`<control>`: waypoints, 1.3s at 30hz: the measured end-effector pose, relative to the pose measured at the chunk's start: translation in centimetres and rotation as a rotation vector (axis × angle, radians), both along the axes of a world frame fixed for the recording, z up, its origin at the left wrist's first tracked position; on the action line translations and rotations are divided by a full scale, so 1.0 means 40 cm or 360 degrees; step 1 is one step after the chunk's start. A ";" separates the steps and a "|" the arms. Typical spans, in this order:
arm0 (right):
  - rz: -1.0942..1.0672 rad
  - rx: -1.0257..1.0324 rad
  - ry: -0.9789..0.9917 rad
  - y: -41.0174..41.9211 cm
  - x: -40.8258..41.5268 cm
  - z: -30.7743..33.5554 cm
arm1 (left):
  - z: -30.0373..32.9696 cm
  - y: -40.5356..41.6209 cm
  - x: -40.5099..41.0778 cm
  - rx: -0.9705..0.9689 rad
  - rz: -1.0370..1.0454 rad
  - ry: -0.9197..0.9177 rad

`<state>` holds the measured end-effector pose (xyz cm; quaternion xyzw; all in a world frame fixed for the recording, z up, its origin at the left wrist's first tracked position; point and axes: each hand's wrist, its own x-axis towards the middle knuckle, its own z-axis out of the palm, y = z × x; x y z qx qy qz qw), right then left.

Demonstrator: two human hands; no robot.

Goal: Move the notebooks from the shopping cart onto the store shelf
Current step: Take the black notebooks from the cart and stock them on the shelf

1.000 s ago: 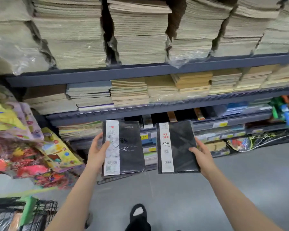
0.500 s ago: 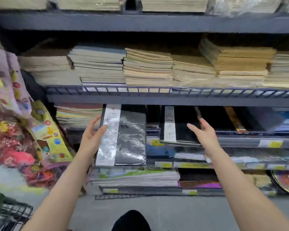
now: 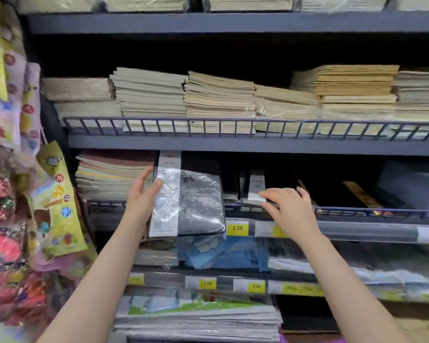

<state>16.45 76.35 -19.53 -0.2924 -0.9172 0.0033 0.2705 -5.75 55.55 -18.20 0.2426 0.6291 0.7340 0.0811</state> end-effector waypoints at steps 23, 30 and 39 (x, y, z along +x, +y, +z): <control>0.0362 -0.0314 0.0208 0.000 0.001 -0.014 | -0.002 0.019 0.046 0.0017 -0.0152 -0.0063; 0.0802 -0.1774 0.0856 -0.234 0.042 -0.035 | -0.016 0.054 0.098 0.0026 -0.0268 -0.0158; 0.0666 -0.2210 0.1446 -0.206 -0.012 -0.013 | -0.048 -0.054 0.133 -0.0348 -0.0370 0.0332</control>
